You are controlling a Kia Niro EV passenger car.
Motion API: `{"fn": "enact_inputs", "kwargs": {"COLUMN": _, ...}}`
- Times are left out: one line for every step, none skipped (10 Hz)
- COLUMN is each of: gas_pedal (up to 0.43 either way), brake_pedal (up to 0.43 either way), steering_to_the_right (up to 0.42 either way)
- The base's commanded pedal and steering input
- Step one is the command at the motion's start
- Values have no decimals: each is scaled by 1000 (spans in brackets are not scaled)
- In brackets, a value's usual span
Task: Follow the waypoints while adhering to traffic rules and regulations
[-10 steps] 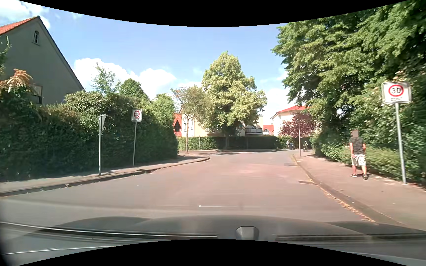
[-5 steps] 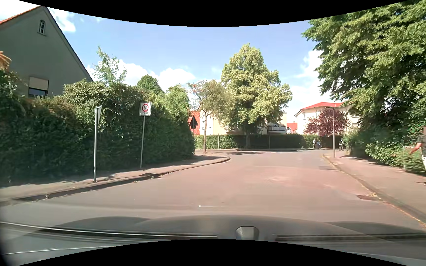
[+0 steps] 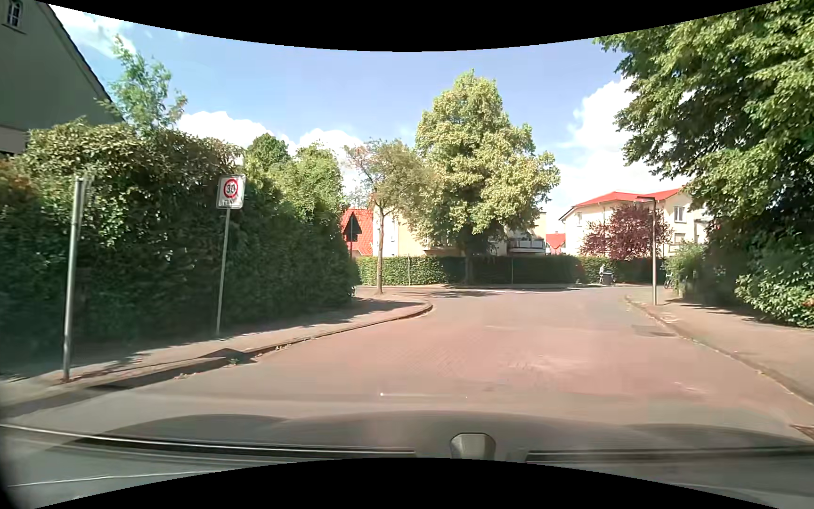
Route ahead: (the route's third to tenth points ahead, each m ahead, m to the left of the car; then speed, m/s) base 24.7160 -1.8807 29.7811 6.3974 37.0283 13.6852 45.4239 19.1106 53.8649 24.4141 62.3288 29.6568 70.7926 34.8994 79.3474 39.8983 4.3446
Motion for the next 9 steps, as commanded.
{"fn": "enact_inputs", "kwargs": {"gas_pedal": 98, "brake_pedal": 6, "steering_to_the_right": 153}}
{"fn": "enact_inputs", "kwargs": {"gas_pedal": 98, "brake_pedal": 6, "steering_to_the_right": 168}}
{"fn": "enact_inputs", "kwargs": {"gas_pedal": 98, "brake_pedal": 6, "steering_to_the_right": 173}}
{"fn": "enact_inputs", "kwargs": {"gas_pedal": 98, "brake_pedal": 6, "steering_to_the_right": 173}}
{"fn": "enact_inputs", "kwargs": {"gas_pedal": 98, "brake_pedal": 6, "steering_to_the_right": 172}}
{"fn": "enact_inputs", "kwargs": {"gas_pedal": 98, "brake_pedal": 6, "steering_to_the_right": 172}}
{"fn": "enact_inputs", "kwargs": {"gas_pedal": 98, "brake_pedal": 6, "steering_to_the_right": 171}}
{"fn": "enact_inputs", "kwargs": {"gas_pedal": 110, "brake_pedal": 6, "steering_to_the_right": 168}}
{"fn": "enact_inputs", "kwargs": {"gas_pedal": 118, "brake_pedal": 6, "steering_to_the_right": 165}}
